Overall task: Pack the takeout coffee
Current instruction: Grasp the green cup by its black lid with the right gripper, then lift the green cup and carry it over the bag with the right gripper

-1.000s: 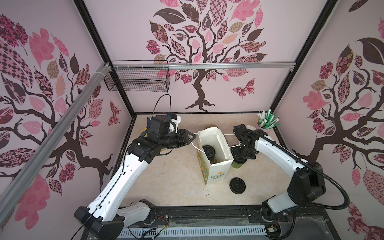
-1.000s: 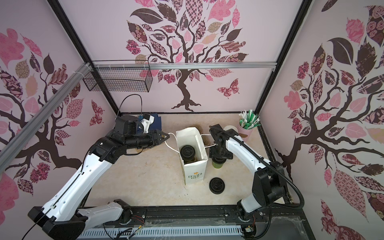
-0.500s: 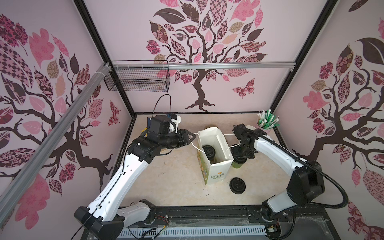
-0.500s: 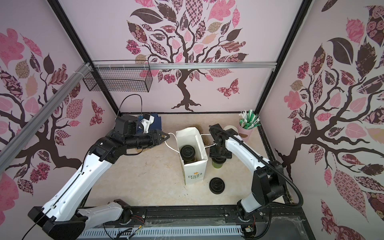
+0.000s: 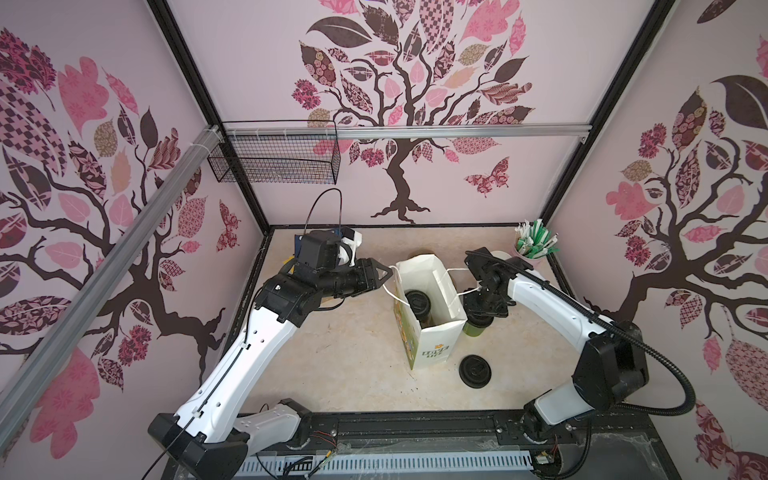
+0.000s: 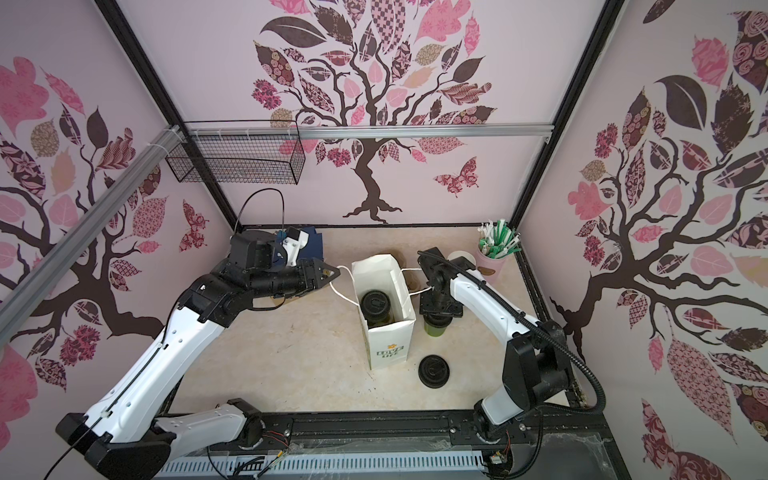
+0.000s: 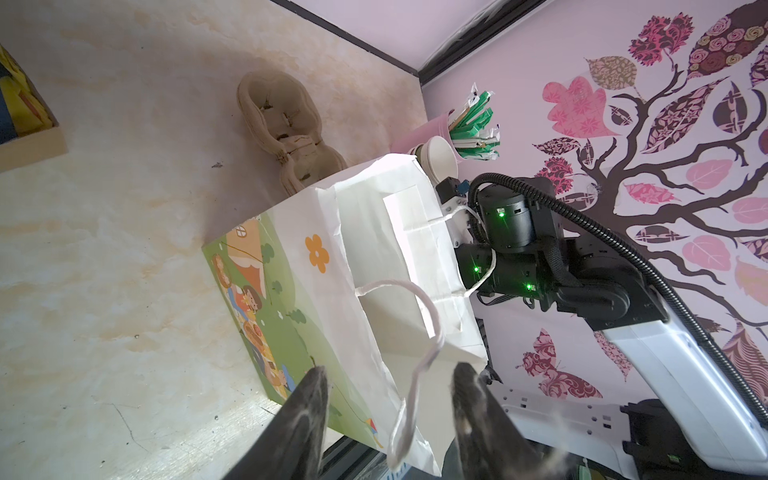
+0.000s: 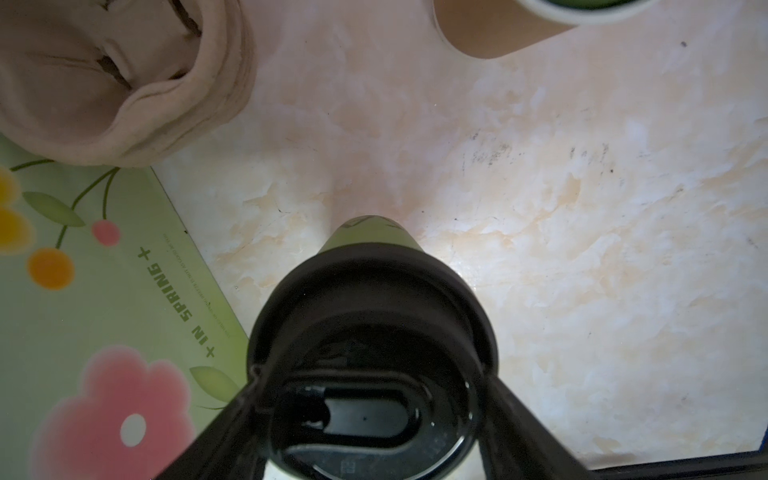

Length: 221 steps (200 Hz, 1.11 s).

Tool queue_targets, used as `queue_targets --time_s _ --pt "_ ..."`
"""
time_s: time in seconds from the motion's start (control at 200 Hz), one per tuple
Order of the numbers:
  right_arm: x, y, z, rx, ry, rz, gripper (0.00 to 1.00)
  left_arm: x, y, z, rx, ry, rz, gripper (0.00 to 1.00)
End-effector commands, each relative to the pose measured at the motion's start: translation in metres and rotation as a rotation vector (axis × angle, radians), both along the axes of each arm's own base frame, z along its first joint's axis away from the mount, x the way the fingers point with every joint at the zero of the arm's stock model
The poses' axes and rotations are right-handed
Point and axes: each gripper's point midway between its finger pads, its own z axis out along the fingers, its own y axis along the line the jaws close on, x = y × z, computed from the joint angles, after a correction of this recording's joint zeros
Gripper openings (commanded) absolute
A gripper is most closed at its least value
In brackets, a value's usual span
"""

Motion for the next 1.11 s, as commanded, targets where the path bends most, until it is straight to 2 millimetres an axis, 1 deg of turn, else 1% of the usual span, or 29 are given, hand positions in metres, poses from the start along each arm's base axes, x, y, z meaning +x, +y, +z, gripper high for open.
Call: queue_targets --time_s 0.0,0.085,0.25,0.375,0.51,0.63,0.735,0.895,0.975,1.1 --pt "-0.005 -0.01 0.021 -0.028 -0.017 -0.027 0.73 -0.001 -0.002 -0.002 -0.015 -0.008 -0.017 0.54" --pt "-0.013 -0.018 0.034 -0.045 -0.027 -0.04 0.74 -0.001 -0.004 -0.001 -0.025 -0.008 -0.025 0.57" --pt "-0.041 -0.034 0.062 -0.052 -0.048 -0.085 0.74 -0.002 -0.006 -0.001 -0.032 -0.004 -0.037 0.61" --pt "-0.06 -0.039 0.082 -0.022 -0.058 -0.102 0.74 -0.002 -0.007 -0.003 -0.035 0.002 -0.043 0.61" --pt "-0.078 -0.046 0.099 -0.037 -0.033 -0.091 0.74 -0.002 -0.009 -0.004 -0.036 0.005 -0.05 0.62" --pt "-0.083 -0.048 0.117 -0.008 -0.089 -0.099 0.74 -0.001 -0.009 -0.006 -0.032 0.008 -0.054 0.61" --pt "-0.082 -0.049 0.133 0.021 -0.148 -0.118 0.74 -0.002 -0.009 -0.009 -0.023 0.012 -0.056 0.6" --pt "-0.08 -0.042 0.159 0.087 -0.22 -0.099 0.73 -0.003 -0.009 -0.012 -0.016 0.018 -0.06 0.58" --pt "-0.083 -0.037 0.169 0.126 -0.245 -0.062 0.73 -0.002 -0.009 -0.013 -0.012 0.018 -0.058 0.58" --pt "-0.095 -0.032 0.188 0.193 -0.301 0.001 0.73 -0.001 -0.009 -0.015 -0.009 0.019 -0.058 0.57"
